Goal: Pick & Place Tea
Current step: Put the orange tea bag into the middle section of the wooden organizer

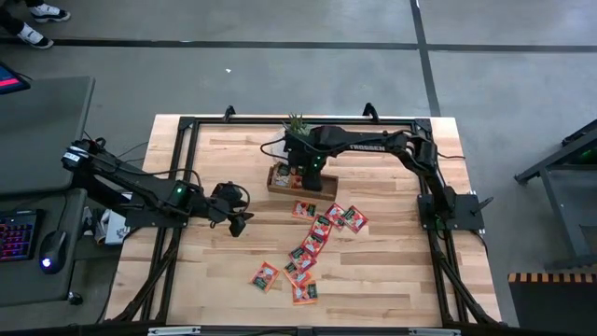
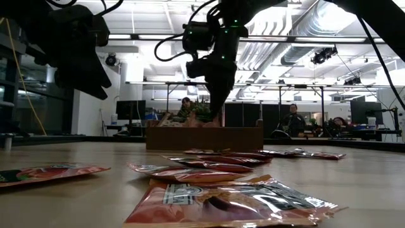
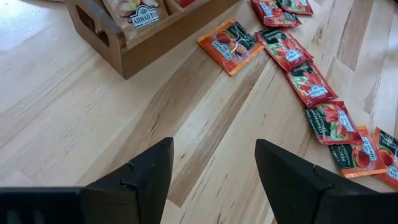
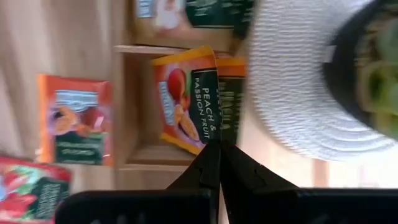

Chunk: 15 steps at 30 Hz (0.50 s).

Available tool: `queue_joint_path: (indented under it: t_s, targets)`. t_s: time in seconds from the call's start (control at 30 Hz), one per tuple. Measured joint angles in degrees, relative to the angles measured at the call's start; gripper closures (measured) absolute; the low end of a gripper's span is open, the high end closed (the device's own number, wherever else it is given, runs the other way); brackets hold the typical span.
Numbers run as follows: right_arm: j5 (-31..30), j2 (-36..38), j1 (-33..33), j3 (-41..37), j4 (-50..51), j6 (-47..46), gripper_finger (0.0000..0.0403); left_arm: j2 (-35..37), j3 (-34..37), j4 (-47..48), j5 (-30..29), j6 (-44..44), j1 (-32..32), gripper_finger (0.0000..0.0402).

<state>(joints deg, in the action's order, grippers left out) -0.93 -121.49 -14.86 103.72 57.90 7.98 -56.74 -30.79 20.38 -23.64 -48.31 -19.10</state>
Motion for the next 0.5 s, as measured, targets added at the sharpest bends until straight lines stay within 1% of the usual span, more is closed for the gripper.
queue_joint_path:
  t_s: [0.1, 0.4, 0.5]
  targets:
    - [-1.8, 0.0, -0.4, 0.0, -0.1, 0.0, 0.0403, 0.0, 0.0, 0.0, 0.0, 0.0, 0.0, 0.0176]
    - [1.5, 0.0, -0.5, 0.0, 0.0, -1.7, 0.0402, 0.0, 0.0, 0.4, 0.0, -0.2, 0.0, 0.0176]
    - [1.7, 0.0, -0.5, 0.0, 0.0, -1.8, 0.0402, 0.0, 0.0, 0.4, 0.0, -0.2, 0.0, 0.0176]
